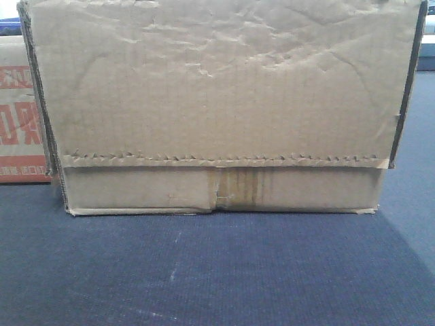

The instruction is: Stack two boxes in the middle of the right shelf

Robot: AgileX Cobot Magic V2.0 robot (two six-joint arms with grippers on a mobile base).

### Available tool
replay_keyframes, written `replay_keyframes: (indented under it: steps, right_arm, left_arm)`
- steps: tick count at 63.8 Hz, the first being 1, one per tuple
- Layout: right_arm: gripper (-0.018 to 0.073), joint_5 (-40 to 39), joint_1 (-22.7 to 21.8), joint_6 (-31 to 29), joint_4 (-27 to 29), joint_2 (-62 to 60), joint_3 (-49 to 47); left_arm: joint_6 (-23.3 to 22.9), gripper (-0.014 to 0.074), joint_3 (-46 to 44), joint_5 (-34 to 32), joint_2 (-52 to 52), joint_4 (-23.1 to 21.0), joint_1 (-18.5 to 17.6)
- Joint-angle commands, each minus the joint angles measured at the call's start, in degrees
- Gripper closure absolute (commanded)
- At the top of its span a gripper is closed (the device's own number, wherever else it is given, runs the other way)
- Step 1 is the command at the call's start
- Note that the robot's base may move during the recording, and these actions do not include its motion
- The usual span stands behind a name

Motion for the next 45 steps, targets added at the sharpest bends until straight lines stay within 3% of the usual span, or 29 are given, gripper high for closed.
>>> replay_keyframes:
  steps: [1,45]
  right_arm:
    - [0.0721,-1.3,0.0,0.0,-0.3,-0.2,0.0]
    - [0.0721,-3.8,0.0,0.0,-0.3,-0.2,0.0]
  left_arm:
    - [0.3,0.0708,-0.1,-1.1,-0.3,-0.3,0.1]
    - [0.3,0.0708,-0.1,-3.5,-0.3,-0.3,0.1]
